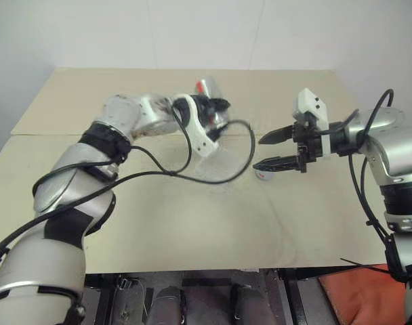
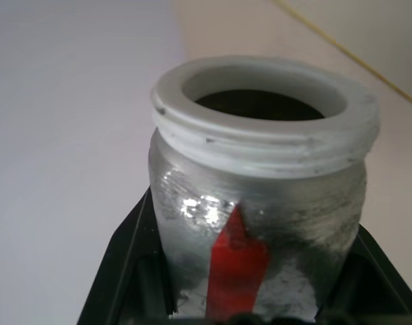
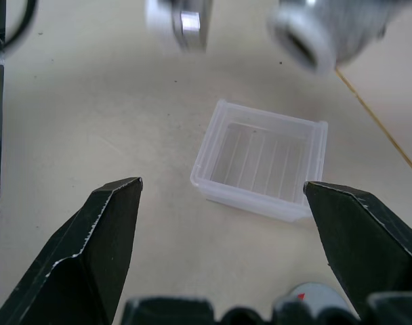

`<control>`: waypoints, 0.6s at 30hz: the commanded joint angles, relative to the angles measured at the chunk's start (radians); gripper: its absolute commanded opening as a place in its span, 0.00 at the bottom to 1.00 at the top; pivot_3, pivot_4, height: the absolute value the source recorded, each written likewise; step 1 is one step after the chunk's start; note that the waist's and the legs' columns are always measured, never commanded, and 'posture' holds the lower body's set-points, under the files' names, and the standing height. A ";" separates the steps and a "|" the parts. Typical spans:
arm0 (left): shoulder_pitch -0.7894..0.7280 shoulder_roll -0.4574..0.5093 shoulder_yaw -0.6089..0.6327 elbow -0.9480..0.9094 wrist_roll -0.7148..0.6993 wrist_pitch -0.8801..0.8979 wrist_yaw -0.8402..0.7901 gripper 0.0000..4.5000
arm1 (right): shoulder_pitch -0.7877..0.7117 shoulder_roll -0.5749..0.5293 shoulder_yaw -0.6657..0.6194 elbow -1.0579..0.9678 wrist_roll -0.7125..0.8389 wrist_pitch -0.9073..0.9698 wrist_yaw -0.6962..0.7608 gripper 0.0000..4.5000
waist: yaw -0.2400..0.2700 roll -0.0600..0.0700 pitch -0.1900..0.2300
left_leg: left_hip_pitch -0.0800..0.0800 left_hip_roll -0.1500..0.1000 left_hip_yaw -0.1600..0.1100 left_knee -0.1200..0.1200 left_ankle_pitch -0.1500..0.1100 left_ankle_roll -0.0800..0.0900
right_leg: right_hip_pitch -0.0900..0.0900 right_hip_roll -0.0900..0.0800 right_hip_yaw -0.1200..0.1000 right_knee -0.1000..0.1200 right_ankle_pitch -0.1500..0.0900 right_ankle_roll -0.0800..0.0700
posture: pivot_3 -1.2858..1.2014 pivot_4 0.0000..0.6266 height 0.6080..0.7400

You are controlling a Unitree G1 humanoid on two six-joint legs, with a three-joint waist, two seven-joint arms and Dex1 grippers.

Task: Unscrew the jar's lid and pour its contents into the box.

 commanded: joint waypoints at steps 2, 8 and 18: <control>-0.001 -0.033 -0.110 -0.009 0.182 0.153 0.206 0.43 | -0.002 -0.014 -0.061 -0.076 0.040 0.042 -0.024 0.98 | 0.000 0.000 0.000 | -0.002 0.000 0.000 0.000 0.000 0.000 | -0.002 0.000 0.000 0.001 0.000 0.000 | 0.52 0.24 1.00; 0.009 -0.031 -0.141 0.026 0.202 0.184 0.269 0.43 | 0.028 -0.023 -0.099 -0.140 0.087 0.084 -0.055 0.98 | 0.000 0.000 0.000 | -0.007 0.000 0.000 0.001 0.001 -0.001 | -0.008 0.000 0.000 0.002 0.000 0.000 | 0.52 0.24 1.00; 0.067 0.021 -0.090 -0.058 0.122 0.120 0.255 0.43 | 0.030 -0.008 -0.075 -0.141 0.084 0.071 -0.079 0.98 | 0.002 0.000 0.000 | -0.007 0.000 0.000 0.002 0.001 -0.001 | -0.008 -0.001 0.000 0.003 0.000 0.000 | 0.52 0.24 1.00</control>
